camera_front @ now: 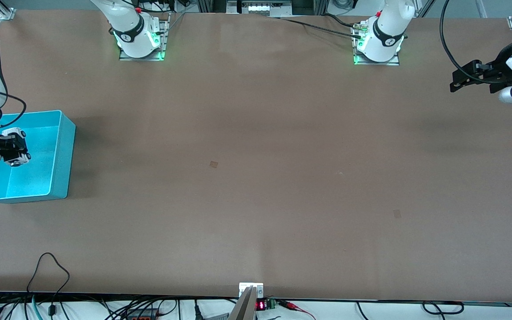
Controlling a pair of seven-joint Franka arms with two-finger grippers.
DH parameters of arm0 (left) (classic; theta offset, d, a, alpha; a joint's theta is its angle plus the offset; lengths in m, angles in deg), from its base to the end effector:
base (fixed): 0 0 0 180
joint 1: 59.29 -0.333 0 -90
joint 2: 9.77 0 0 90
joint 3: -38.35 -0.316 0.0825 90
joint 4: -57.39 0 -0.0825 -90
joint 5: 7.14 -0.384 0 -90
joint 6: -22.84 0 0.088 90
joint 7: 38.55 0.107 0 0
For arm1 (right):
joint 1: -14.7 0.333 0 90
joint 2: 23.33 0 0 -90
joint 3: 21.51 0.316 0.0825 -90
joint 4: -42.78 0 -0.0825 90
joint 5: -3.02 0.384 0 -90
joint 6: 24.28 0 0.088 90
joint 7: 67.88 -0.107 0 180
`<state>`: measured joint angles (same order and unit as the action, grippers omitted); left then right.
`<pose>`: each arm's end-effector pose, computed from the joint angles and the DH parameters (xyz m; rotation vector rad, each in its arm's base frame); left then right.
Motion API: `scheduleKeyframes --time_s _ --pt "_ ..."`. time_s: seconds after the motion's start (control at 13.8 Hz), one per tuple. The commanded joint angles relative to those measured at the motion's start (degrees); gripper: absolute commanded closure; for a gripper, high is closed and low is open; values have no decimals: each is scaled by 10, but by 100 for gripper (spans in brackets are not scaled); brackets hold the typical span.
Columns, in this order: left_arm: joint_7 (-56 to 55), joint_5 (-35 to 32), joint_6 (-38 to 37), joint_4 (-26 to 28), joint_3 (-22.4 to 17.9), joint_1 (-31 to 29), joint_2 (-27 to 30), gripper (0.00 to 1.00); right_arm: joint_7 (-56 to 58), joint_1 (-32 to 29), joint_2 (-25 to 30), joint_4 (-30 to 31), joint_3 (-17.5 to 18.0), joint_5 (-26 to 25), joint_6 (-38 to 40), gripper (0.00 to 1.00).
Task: Wind and store white jeep toy
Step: 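Lift the jeep with the right gripper and carry it over the bin, then lower the jeep into the cyan bin and open the right gripper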
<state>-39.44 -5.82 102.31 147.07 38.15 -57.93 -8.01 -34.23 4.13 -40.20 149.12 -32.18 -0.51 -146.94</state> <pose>0.5247 -0.0134 0.6290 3.1127 -0.0113 -0.2306 0.5830 -0.2223 0.3655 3.0240 0.3918 -0.0814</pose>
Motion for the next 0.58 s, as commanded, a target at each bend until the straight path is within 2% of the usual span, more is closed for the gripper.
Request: scheduleKeyframes --time_s 0.0,0.22,0.51 --pt "-2 10 -13 -19 1 -3 -8 0 -20 -21 -18 26 -18 -3 -56 100" --pt "3 5 -11 -19 2 -3 -8 0 -23 -48 -35 77 -18 -1 -144 100" --pt "-3 10 -9 -20 10 -4 -4 0 -23 -68 -68 83 -16 21 -156 100"
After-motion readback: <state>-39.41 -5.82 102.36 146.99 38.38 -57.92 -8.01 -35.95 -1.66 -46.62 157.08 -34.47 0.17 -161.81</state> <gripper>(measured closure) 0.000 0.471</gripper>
